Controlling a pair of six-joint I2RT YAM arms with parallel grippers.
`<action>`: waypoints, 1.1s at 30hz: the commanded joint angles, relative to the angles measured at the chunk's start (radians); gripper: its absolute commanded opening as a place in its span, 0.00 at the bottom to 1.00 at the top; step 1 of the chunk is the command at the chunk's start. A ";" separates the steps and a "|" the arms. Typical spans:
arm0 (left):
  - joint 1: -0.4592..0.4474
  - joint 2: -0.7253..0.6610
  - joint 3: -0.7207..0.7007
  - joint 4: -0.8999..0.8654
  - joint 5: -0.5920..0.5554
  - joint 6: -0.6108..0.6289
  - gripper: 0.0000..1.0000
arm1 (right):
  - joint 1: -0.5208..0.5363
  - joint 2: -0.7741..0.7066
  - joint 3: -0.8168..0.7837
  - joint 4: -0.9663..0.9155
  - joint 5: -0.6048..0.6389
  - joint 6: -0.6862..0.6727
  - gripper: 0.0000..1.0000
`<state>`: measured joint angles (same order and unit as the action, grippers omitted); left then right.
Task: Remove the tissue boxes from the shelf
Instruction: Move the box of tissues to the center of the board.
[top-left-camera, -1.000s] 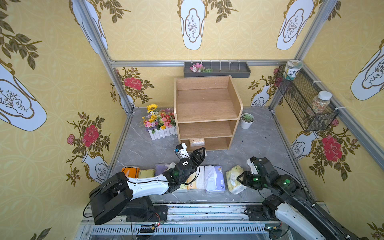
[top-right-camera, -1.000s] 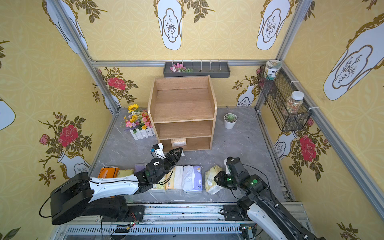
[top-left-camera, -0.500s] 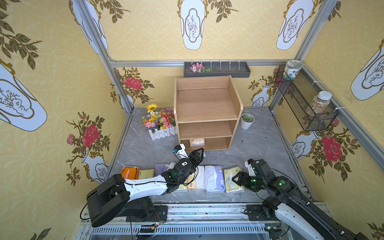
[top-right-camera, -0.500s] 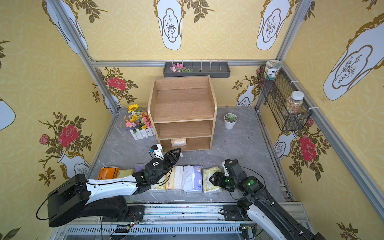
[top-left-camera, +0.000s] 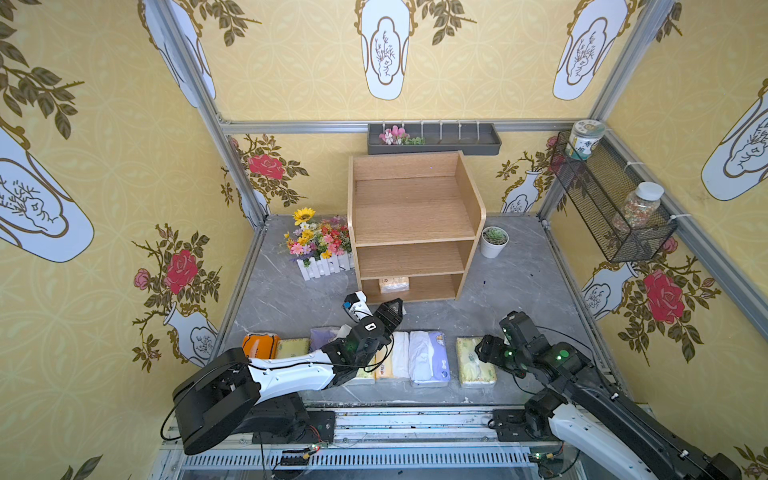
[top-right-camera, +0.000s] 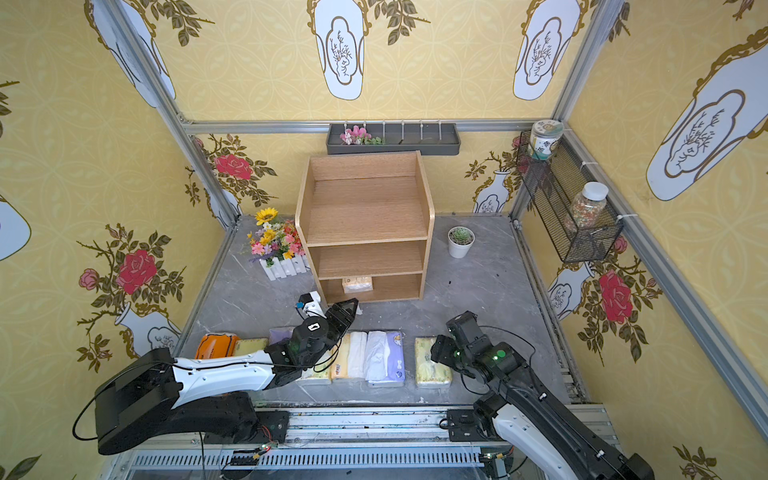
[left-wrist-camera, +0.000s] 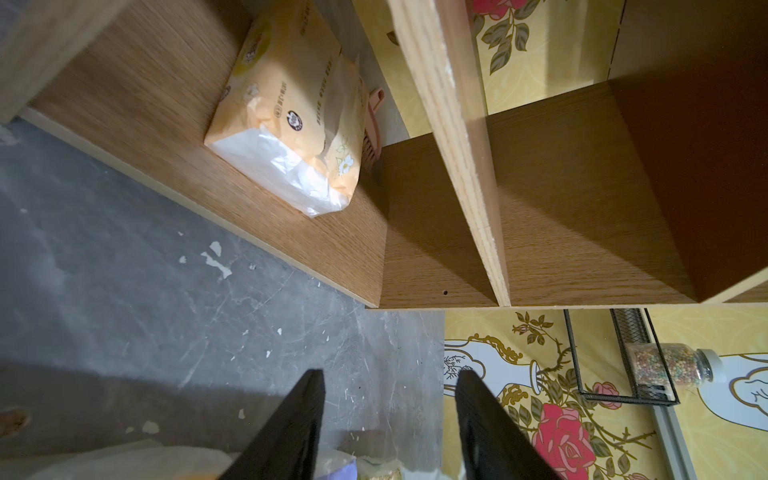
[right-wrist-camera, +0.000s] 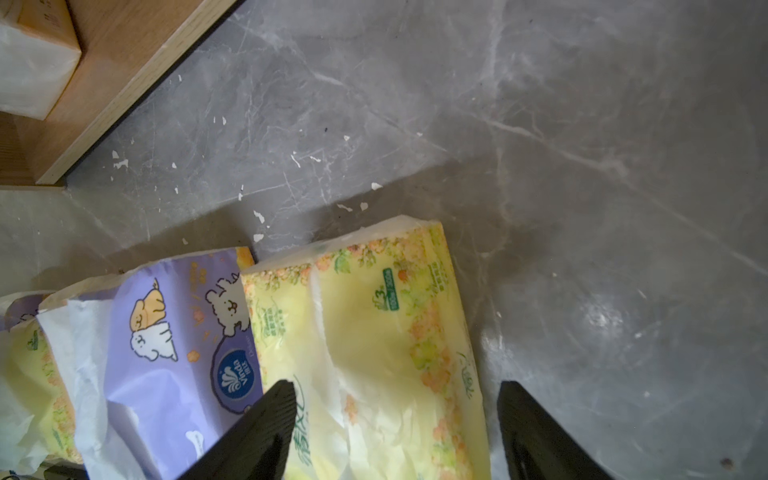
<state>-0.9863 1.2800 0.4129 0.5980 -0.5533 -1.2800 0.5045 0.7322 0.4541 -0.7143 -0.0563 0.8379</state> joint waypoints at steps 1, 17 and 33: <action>0.004 0.003 -0.012 0.005 -0.001 0.002 0.56 | 0.004 0.026 -0.020 0.116 -0.061 0.001 0.73; 0.011 0.023 -0.024 -0.009 -0.017 -0.054 0.55 | 0.057 0.060 -0.081 0.314 -0.167 0.090 0.63; 0.094 0.025 -0.074 0.027 -0.004 -0.062 0.46 | 0.192 0.062 0.077 0.412 0.118 -0.008 0.68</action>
<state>-0.8959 1.3079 0.3447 0.5983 -0.5468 -1.3464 0.6521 0.7704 0.5304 -0.4644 0.0235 0.8402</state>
